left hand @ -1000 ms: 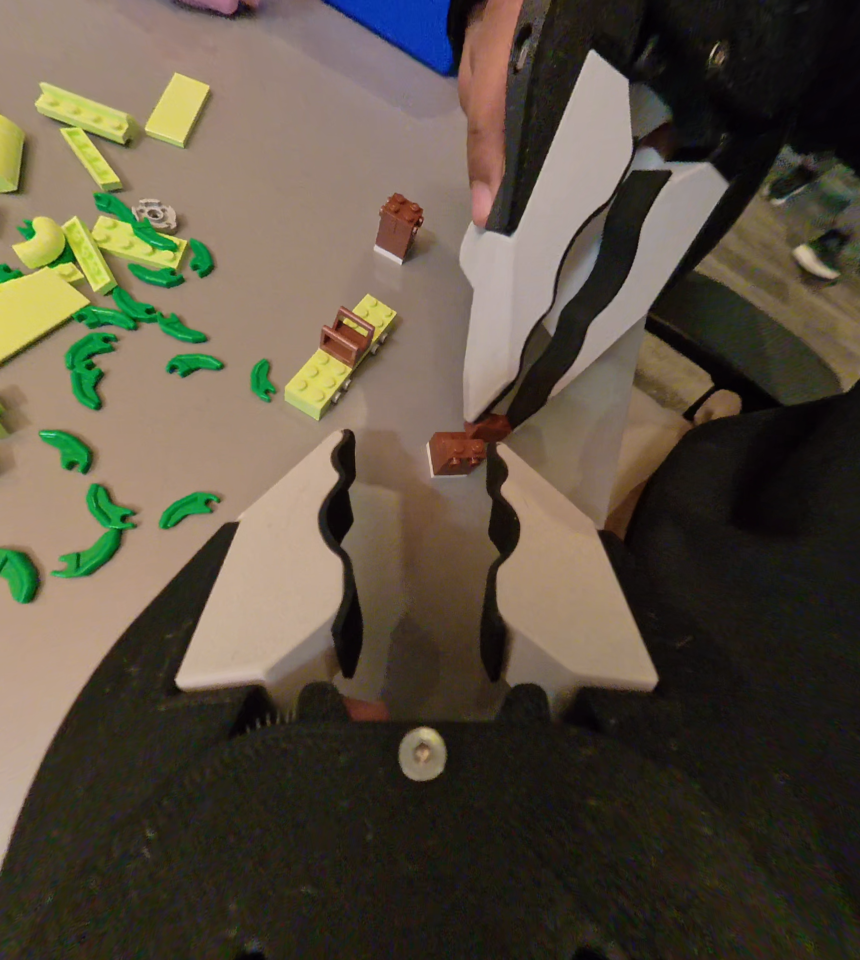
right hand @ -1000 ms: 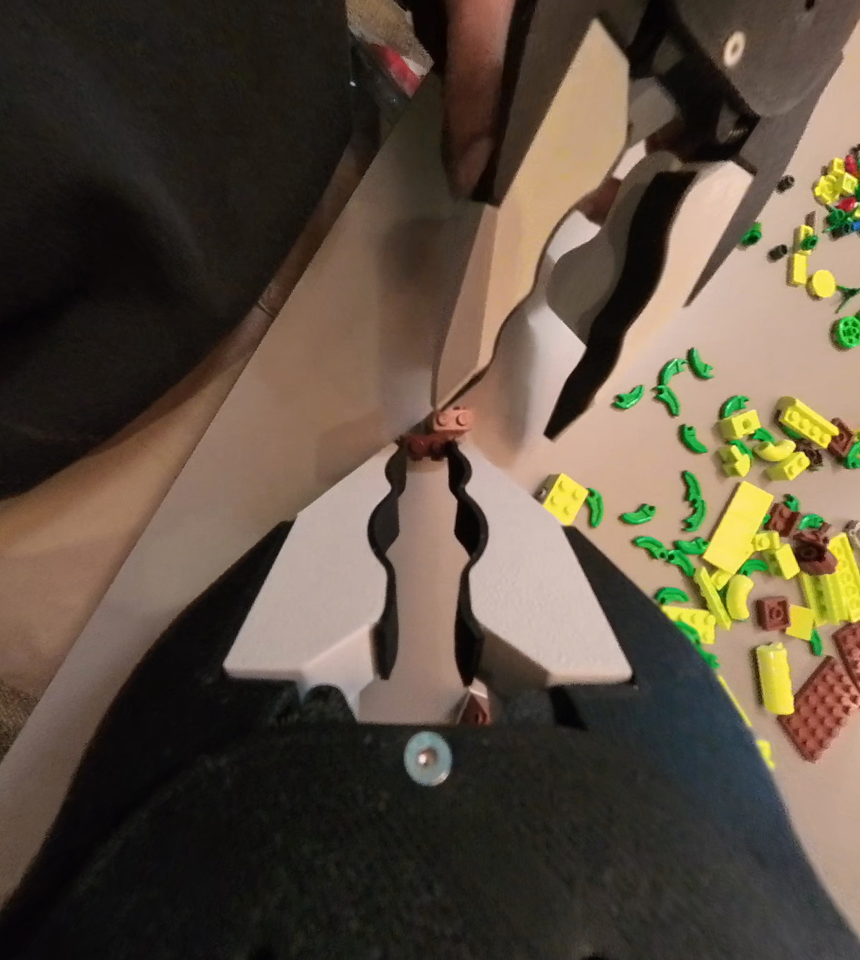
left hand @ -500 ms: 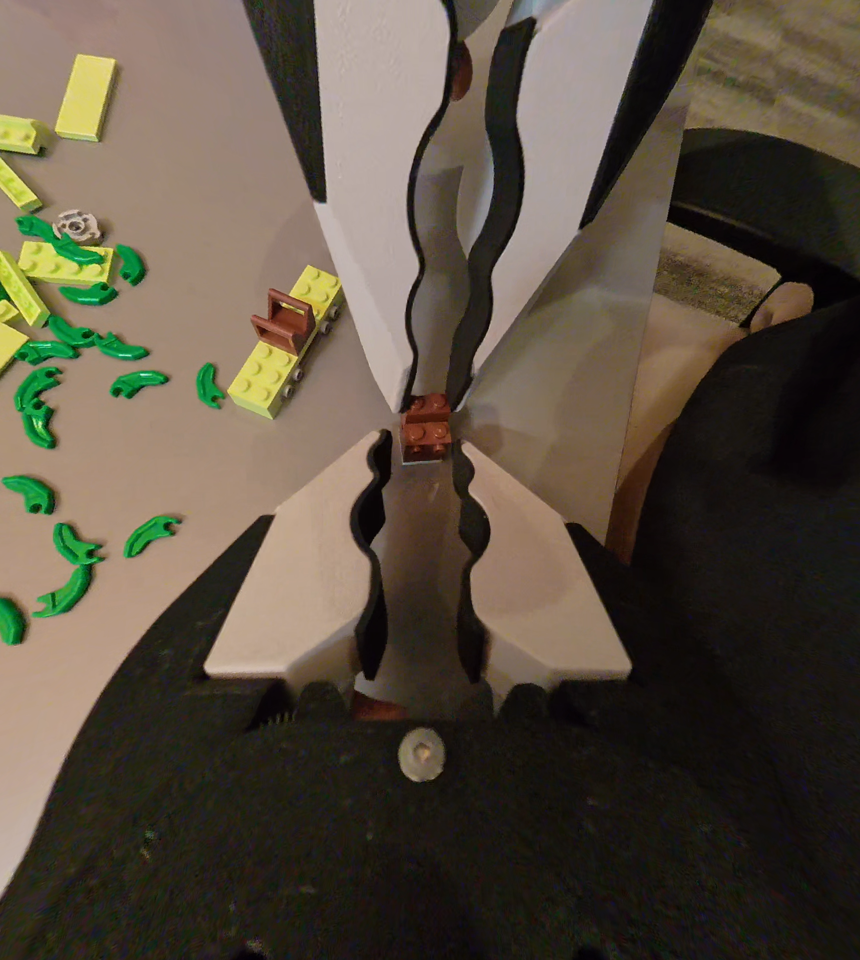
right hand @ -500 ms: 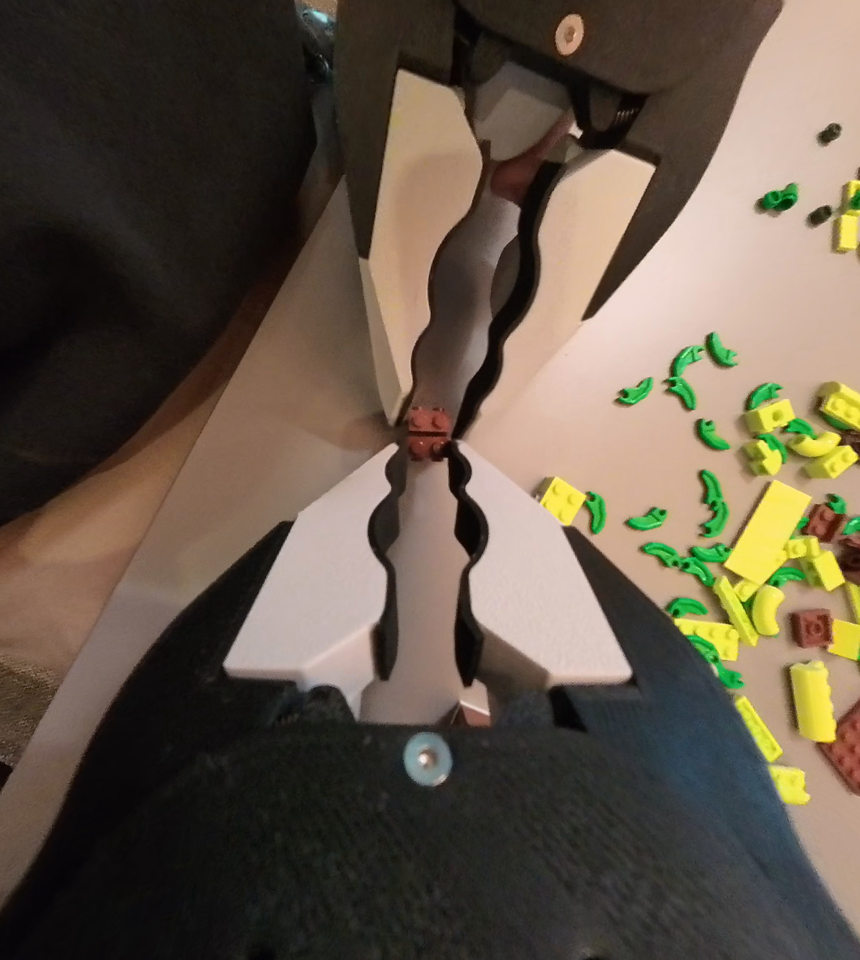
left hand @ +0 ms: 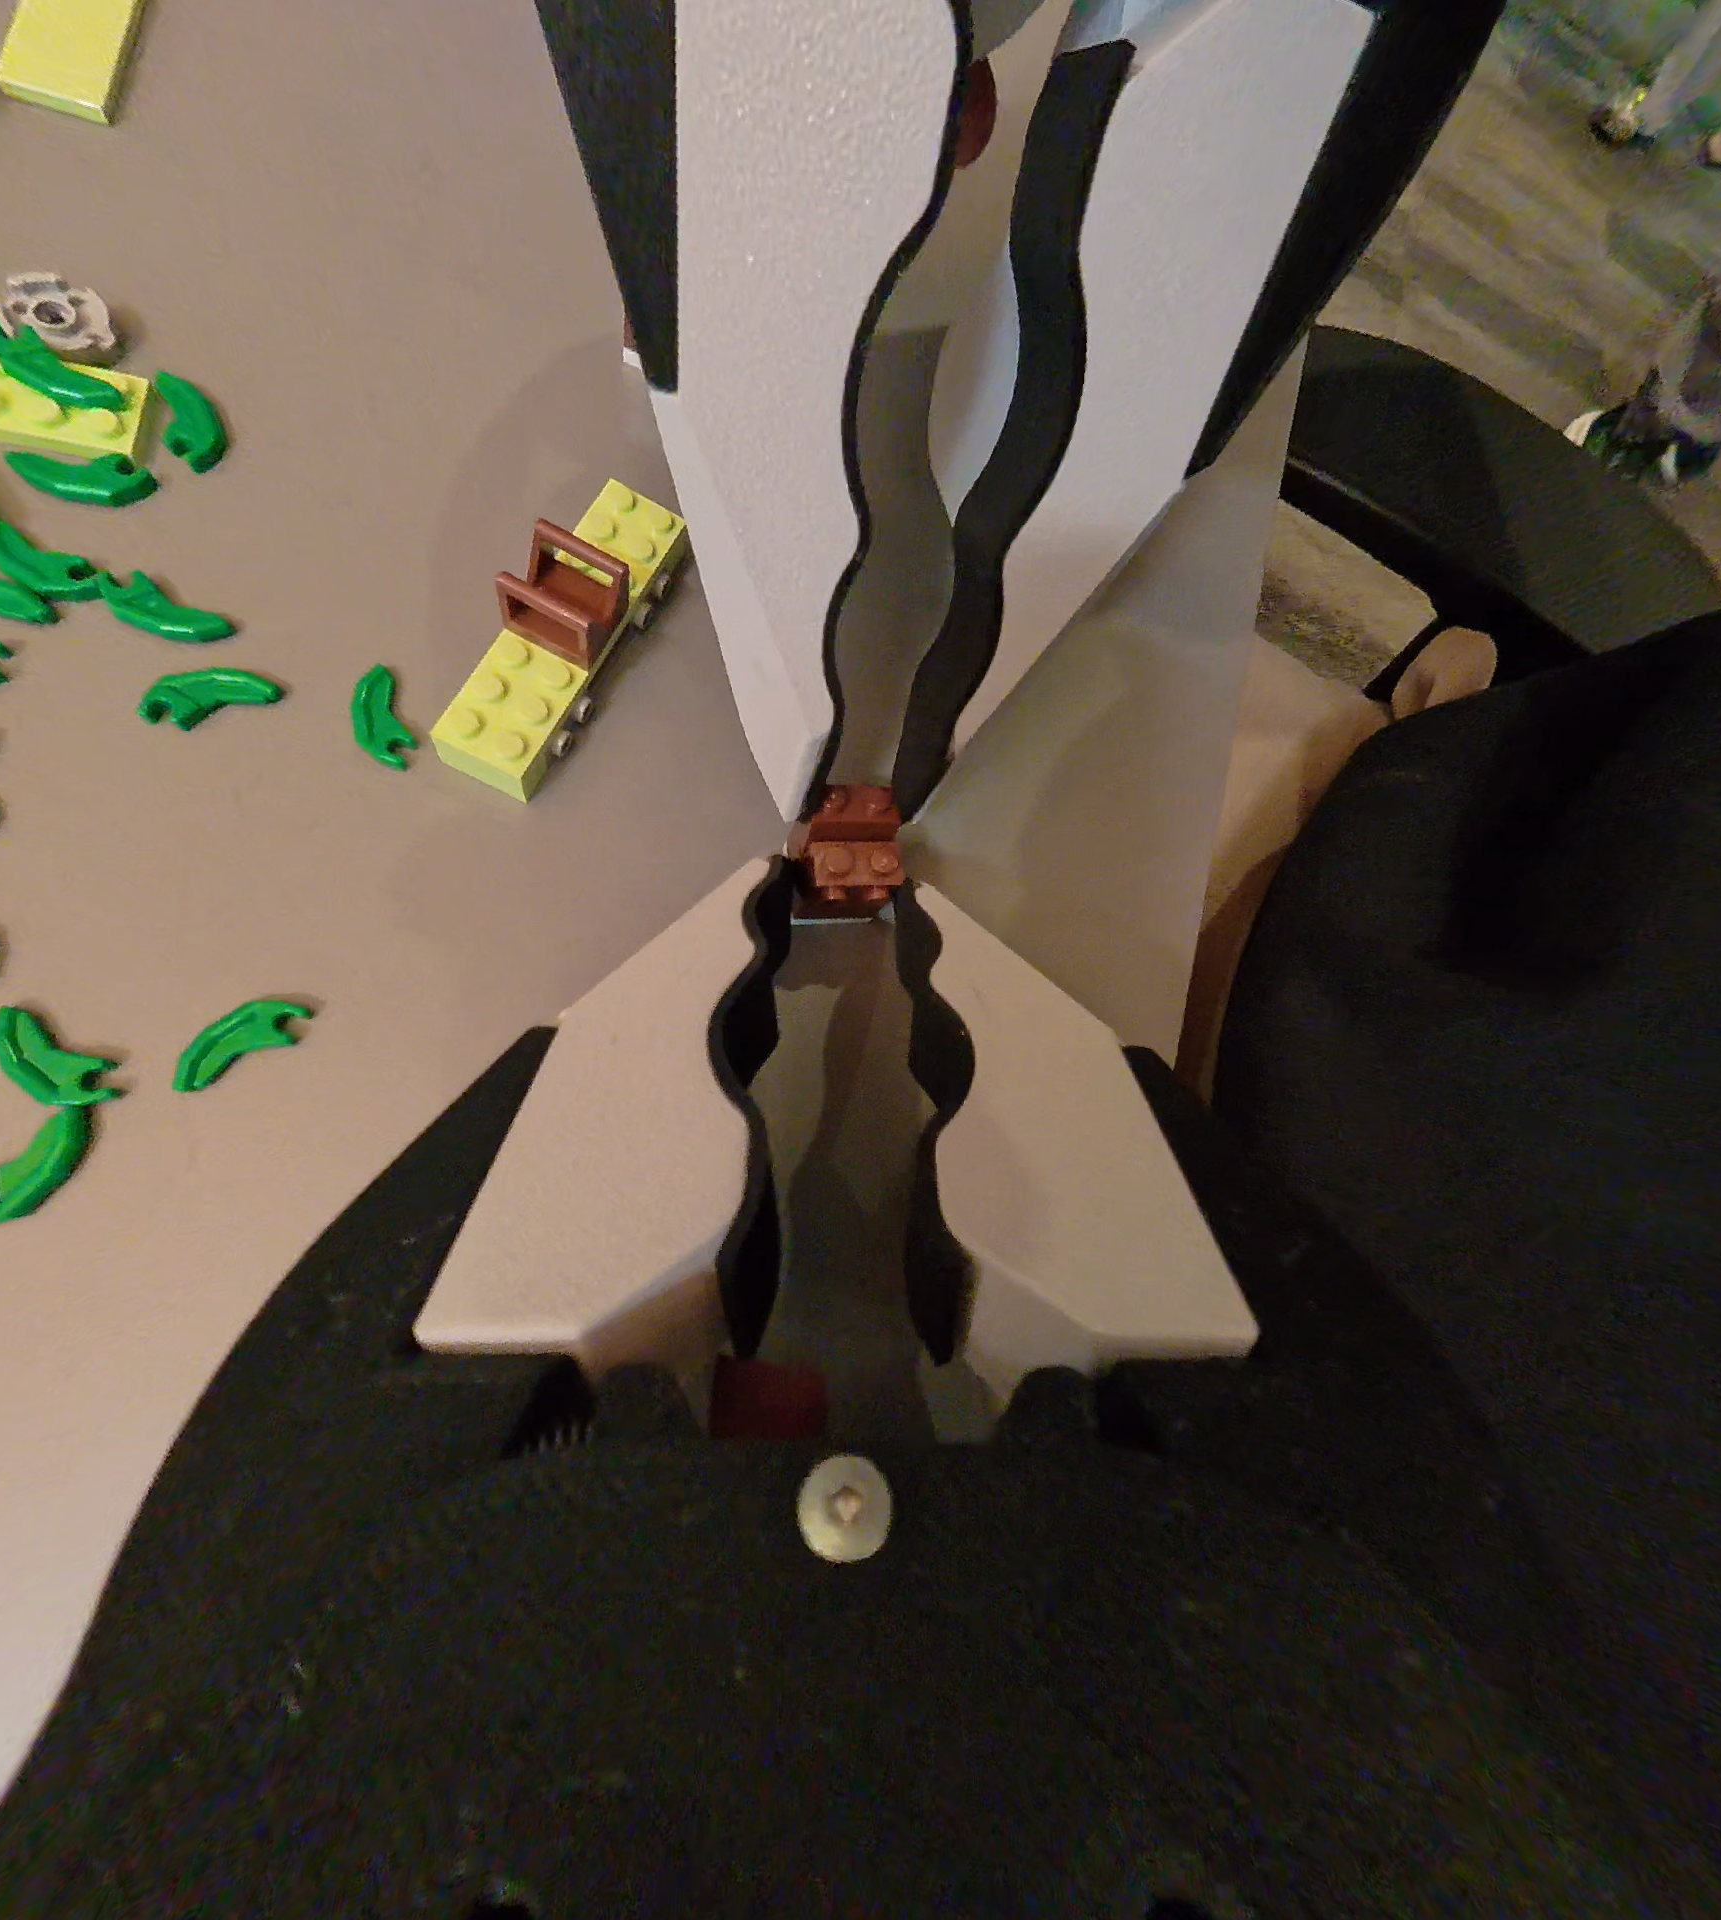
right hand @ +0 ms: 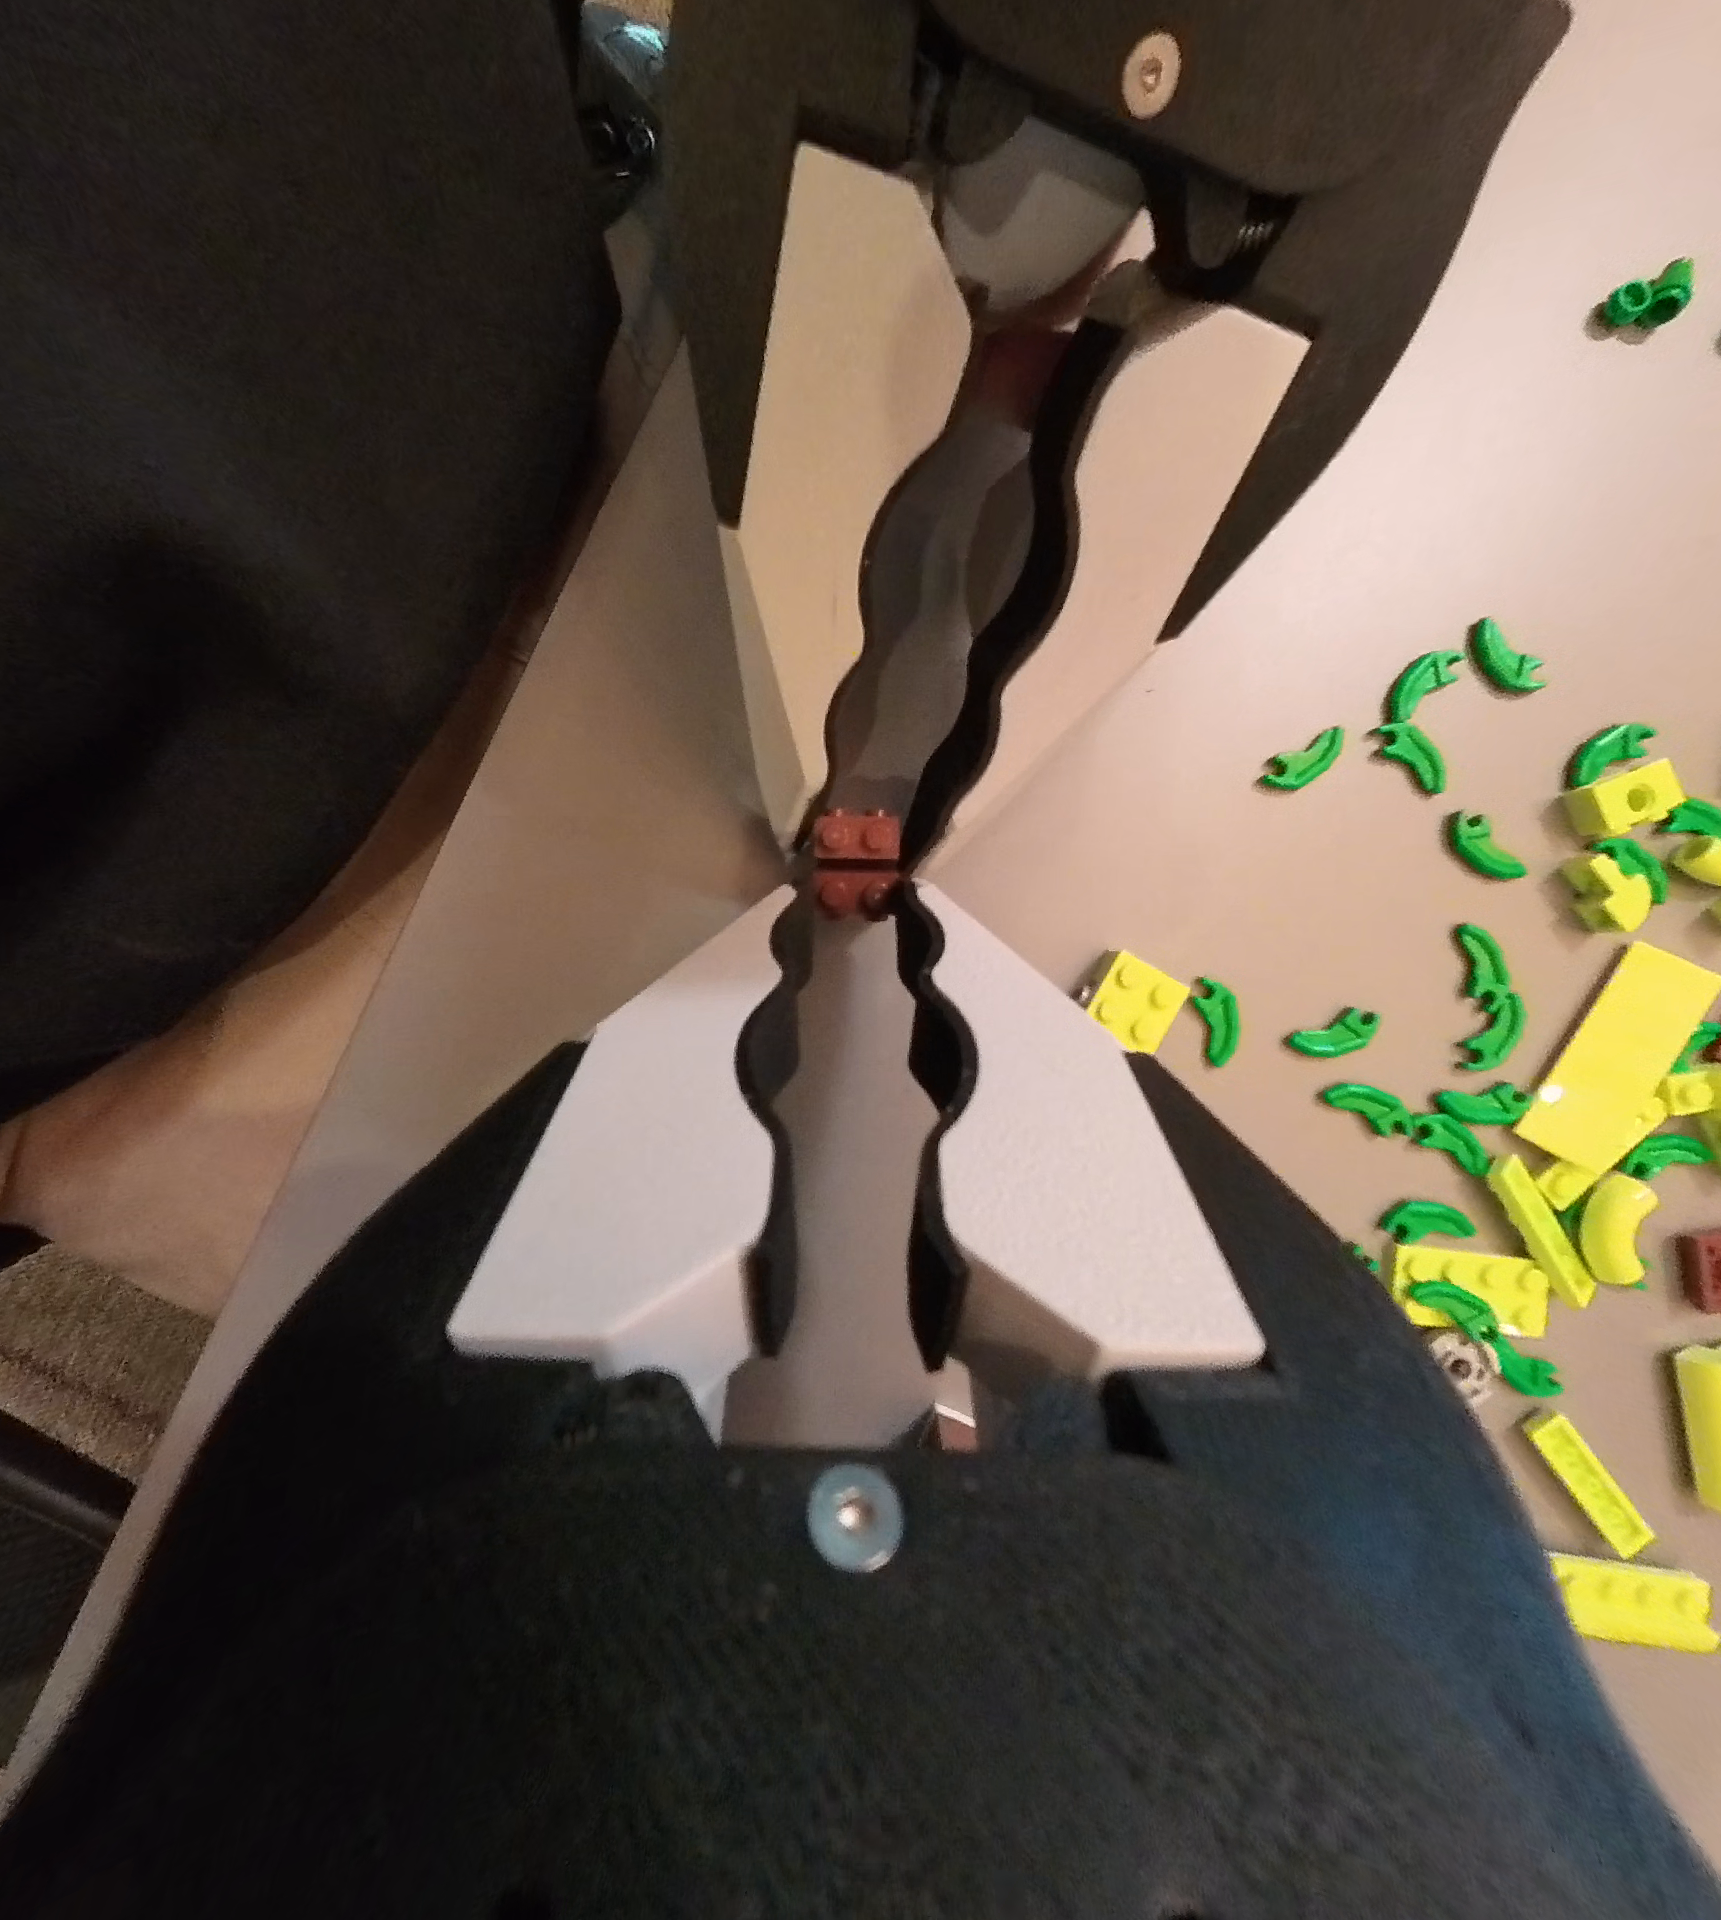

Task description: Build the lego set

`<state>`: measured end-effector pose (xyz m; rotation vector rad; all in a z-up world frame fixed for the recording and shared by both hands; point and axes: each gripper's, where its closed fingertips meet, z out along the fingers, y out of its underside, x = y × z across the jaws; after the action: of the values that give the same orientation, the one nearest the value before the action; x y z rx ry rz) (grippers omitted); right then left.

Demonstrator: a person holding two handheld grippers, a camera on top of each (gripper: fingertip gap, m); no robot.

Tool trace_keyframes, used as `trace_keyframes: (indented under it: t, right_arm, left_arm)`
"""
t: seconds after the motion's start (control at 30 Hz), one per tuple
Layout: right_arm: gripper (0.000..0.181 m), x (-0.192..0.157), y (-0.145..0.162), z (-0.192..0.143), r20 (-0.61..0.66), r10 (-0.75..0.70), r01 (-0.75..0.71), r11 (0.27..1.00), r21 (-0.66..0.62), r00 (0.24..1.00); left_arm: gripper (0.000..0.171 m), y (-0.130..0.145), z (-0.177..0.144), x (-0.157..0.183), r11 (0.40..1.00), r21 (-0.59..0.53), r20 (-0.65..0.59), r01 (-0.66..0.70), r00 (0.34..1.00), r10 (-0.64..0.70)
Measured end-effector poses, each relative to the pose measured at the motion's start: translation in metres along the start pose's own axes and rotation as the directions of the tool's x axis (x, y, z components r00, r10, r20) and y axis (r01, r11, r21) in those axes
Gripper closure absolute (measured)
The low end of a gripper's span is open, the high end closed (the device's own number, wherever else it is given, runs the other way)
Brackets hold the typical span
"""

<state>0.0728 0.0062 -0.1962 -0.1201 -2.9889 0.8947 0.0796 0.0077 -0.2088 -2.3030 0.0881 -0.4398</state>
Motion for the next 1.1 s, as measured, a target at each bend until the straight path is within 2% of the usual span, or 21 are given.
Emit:
trace_keyframes:
  t: [0.33, 0.47, 0.57, 0.67, 0.93, 1.1]
  right_arm:
    - [0.167, 0.001, 0.001, 0.002, 0.021, -0.037, 0.04, 0.988, -0.15, 0.999]
    - [0.167, 0.001, 0.0, 0.002, 0.02, -0.04, 0.042, 0.986, -0.164, 0.999]
    - [0.166, 0.002, 0.001, 0.006, -0.026, -0.074, 0.069, 0.983, -0.17, 0.997]
    - [0.166, 0.003, 0.001, 0.01, -0.064, -0.092, 0.083, 0.987, -0.138, 0.994]
    - [0.166, 0.007, -0.009, -0.004, -0.088, 0.004, -0.002, 1.0, 0.027, 0.996]
    - [0.166, 0.006, -0.001, -0.006, -0.082, 0.043, -0.039, 0.998, 0.047, 0.996]
  left_arm:
    - [0.153, 0.001, 0.0, 0.0, 0.999, -0.004, -0.039, 0.051, 0.998, -0.051]
    - [0.153, 0.001, 0.0, 0.0, 0.998, -0.004, -0.043, 0.055, 0.998, -0.055]
    - [0.152, 0.001, 0.0, 0.0, 0.999, -0.003, -0.04, 0.054, 0.998, -0.054]
    - [0.152, 0.002, 0.0, -0.001, 0.998, -0.005, -0.037, 0.061, 0.997, -0.061]
    - [0.155, 0.002, 0.0, -0.002, 0.998, -0.007, -0.024, 0.062, 0.998, -0.062]
    - [0.156, 0.002, -0.001, -0.002, 0.997, -0.005, -0.044, 0.08, 0.996, -0.08]
